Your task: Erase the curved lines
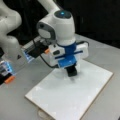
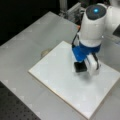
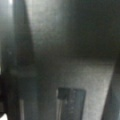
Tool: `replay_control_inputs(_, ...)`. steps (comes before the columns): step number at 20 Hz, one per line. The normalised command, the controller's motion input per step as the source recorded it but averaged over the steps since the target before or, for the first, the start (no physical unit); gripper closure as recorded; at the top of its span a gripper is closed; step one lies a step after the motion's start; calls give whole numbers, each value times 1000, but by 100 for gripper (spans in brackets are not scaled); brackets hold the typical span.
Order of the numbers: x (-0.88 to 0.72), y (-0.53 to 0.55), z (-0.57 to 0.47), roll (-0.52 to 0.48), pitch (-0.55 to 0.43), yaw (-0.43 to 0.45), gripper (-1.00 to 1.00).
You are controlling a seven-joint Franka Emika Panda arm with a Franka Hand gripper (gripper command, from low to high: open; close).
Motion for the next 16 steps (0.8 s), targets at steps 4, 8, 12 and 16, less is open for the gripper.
replay_control_inputs(4,104,-389,363,-124,317,374,100)
replay_control_inputs(8,98,-404,303,-77,260,411,100)
replay_control_inputs(12,103,-371,209,-57,185,402,100)
replay_control_inputs(16,87,-382,177,-103,140,391,100)
